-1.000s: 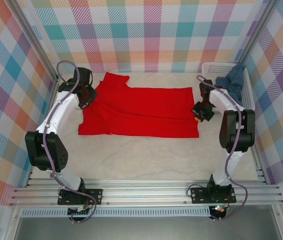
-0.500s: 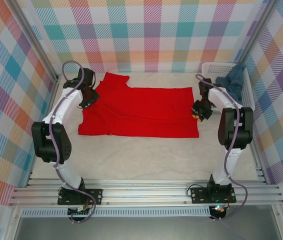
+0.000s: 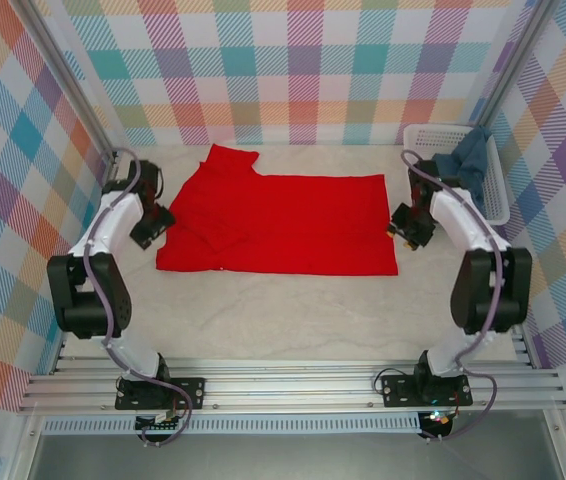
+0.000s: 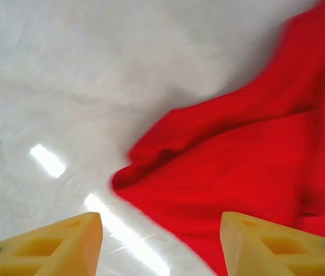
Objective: Fold and stack the t-shirts
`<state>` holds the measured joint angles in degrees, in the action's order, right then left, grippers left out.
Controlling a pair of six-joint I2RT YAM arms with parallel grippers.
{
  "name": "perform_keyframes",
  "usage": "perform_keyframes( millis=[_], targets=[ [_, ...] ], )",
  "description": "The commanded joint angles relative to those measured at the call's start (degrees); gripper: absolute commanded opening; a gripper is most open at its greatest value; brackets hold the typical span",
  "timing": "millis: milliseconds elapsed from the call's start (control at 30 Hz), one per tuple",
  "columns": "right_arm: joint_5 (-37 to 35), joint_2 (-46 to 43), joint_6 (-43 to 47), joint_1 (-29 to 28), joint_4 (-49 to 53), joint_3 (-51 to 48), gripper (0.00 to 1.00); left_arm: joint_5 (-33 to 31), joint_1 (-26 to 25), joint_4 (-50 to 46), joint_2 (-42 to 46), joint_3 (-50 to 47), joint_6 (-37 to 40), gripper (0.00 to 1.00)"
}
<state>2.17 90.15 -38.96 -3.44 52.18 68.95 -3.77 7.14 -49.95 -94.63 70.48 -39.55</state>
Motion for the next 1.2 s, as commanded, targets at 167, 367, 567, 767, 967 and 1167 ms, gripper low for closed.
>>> perform_keyframes(
  millis=[167,367,567,767,967,1167],
  targets=[
    [11.8,-7.0,-7.7,2.6,-12.9,-18.0,0.43,11.0,5.7,9.0,-0.4,-8.0,-2.5,0.55],
    [12.5,-4.9,-8.3,4.5,-14.0,-20.0,0.40,12.5,5.7,13.0,-1.2,-10.0,-3.6,0.50],
    [11.6,-4.5,-9.2,6.7,-15.3,-21.5,0.39,13.1,5.7,13.9,0.0,-12.3,-3.3,0.43],
    [12.2,-0.5,-9.6,6.9,-18.8,-20.7,0.34,13.3,5.7,15.7,-0.9,-13.2,-2.3,0.28],
    [12.3,3.7,-10.0,6.9,-20.4,-18.5,0.32,11.8,5.7,16.2,-3.2,-11.4,-1.4,0.15],
    [11.3,6.7,-10.1,6.6,-21.6,-17.2,0.23,9.9,5.7,16.0,-3.8,-9.9,-0.1,0.01]
  ],
)
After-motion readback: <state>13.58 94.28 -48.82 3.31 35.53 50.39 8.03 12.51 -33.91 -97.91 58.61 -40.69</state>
